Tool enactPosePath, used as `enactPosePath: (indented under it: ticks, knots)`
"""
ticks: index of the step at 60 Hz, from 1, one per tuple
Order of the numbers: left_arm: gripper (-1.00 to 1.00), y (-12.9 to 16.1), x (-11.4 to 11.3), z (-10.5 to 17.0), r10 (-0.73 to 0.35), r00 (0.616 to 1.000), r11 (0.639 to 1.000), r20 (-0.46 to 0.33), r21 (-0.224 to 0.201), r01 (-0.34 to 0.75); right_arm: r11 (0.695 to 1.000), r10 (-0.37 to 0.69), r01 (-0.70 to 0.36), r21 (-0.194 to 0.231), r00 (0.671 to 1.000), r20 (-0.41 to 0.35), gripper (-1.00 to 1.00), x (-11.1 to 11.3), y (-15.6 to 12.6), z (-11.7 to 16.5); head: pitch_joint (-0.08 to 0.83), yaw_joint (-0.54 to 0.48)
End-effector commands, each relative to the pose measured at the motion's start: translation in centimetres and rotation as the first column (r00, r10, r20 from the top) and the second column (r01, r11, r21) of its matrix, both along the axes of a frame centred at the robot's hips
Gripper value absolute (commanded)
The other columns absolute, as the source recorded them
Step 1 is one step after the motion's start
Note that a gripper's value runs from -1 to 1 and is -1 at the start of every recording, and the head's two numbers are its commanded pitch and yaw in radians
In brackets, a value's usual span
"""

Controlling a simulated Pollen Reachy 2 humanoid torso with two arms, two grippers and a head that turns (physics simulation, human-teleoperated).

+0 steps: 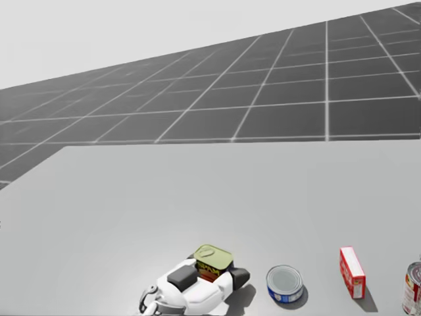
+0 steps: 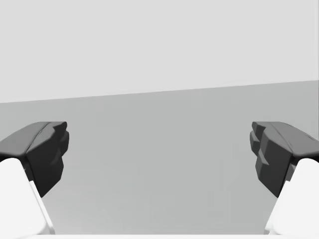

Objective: Pick up the potted meat can and lift it.

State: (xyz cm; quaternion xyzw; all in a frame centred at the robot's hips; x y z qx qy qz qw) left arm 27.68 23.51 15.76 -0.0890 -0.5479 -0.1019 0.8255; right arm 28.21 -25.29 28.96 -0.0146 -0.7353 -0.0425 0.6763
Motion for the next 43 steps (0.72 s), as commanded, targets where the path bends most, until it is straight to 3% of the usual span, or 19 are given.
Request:
enactPosePath:
  ticks: [1, 9, 25, 35, 43]
  knots:
    - [1.0, 0.0, -0.4, -0.9, 0.002, 0.999, 1.0, -0.05, -0.021, -0.004, 1.0, -0.003, 0.003, 0.003, 1.0, -0.002, -1.0, 0.0, 0.0, 0.0, 0.306, 0.38]
    - [1.0, 0.6, -0.1, 1.7, 0.01, 1.0, 0.999, -0.004, -0.05, -0.01, 1.0, 0.022, -0.022, 0.012, 1.0, -0.004, -1.0, 0.0, -0.3, -0.1, 0.297, 0.38]
    - [1.0, 3.0, 0.7, 9.6, 0.038, 0.987, 0.999, 0.157, -0.036, -0.033, 0.996, 0.091, -0.091, 0.004, 0.996, 0.021, -1.0, -0.2, -0.6, 0.0, 0.285, 0.38]
    - [1.0, 3.7, 0.7, 15.9, 0.05, 0.954, 0.999, 0.295, -0.007, -0.05, 0.992, 0.122, -0.12, -0.033, 0.992, 0.034, -1.0, -0.2, -0.7, -0.2, 0.278, 0.38]
    - [1.0, 3.4, 0.2, 21.3, 0.058, 0.902, 0.998, 0.428, -0.001, -0.063, 0.989, 0.133, -0.13, -0.068, 0.99, 0.042, -1.0, -0.3, -0.5, -0.3, 0.272, 0.38]
